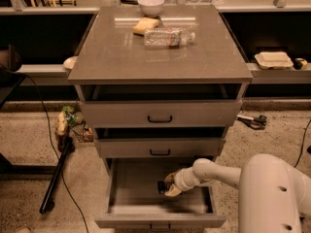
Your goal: Pick rxbar chocolate from bottom drawer and place on counter
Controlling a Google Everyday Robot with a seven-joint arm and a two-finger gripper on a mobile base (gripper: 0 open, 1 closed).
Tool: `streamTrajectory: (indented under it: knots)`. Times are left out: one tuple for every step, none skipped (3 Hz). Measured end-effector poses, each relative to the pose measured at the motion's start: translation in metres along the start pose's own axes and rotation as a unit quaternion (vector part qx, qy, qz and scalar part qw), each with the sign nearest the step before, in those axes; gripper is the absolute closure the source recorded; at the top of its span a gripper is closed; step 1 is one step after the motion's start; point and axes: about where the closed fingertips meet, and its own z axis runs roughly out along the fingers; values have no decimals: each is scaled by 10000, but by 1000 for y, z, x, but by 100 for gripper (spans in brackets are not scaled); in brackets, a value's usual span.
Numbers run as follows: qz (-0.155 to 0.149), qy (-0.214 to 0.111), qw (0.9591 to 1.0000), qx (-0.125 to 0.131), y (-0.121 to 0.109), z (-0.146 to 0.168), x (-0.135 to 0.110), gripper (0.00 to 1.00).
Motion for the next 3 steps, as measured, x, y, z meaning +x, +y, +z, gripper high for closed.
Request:
streamTrajectory:
  knots:
    - [-266, -111, 9995, -117, 8, -25, -19, 100]
    - [-777, -328, 9962, -221, 23, -76, -60, 100]
    - [-1262, -548, 9903, -165, 35, -134, -105, 100]
